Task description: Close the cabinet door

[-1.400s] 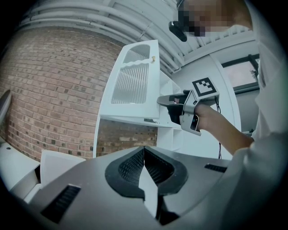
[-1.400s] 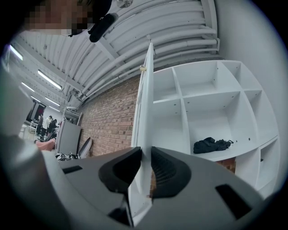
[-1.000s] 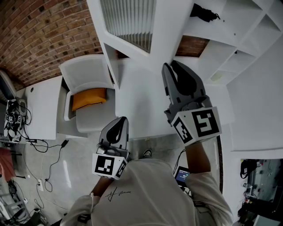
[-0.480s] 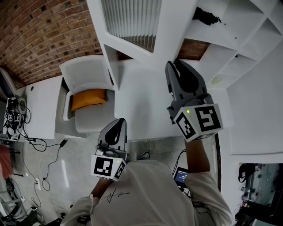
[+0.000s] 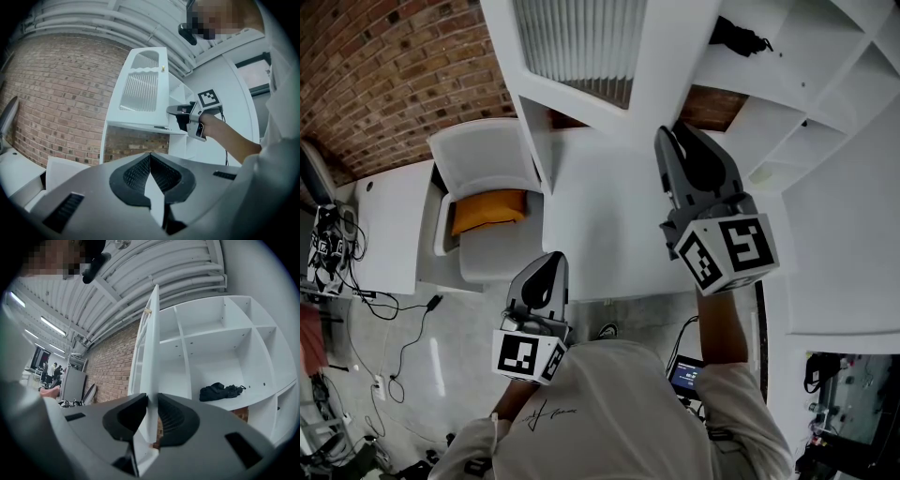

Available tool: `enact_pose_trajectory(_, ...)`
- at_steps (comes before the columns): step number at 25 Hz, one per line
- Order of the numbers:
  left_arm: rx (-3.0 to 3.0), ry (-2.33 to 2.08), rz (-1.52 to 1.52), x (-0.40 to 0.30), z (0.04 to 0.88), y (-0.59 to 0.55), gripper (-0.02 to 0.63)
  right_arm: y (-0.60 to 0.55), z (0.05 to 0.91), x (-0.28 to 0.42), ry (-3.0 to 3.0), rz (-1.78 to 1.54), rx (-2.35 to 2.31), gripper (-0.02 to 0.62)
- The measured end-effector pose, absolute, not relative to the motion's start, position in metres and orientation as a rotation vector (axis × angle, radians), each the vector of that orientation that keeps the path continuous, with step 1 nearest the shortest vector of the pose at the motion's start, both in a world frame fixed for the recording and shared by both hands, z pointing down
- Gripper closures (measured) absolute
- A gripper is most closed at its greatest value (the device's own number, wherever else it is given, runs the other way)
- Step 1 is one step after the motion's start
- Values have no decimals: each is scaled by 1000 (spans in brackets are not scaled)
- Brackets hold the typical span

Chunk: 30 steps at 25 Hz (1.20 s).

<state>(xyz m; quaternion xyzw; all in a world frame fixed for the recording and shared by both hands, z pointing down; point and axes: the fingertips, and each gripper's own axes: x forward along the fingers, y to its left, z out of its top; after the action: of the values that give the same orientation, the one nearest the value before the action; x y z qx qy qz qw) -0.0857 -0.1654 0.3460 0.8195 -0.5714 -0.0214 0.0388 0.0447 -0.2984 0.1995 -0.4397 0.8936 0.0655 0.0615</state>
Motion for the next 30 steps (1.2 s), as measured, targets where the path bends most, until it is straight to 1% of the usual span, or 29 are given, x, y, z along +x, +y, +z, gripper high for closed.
enact_pose_trajectory(30, 2458, -1800, -22, -79, 356, -171, 591, -331, 200, 57, 2733, 214, -1282, 517)
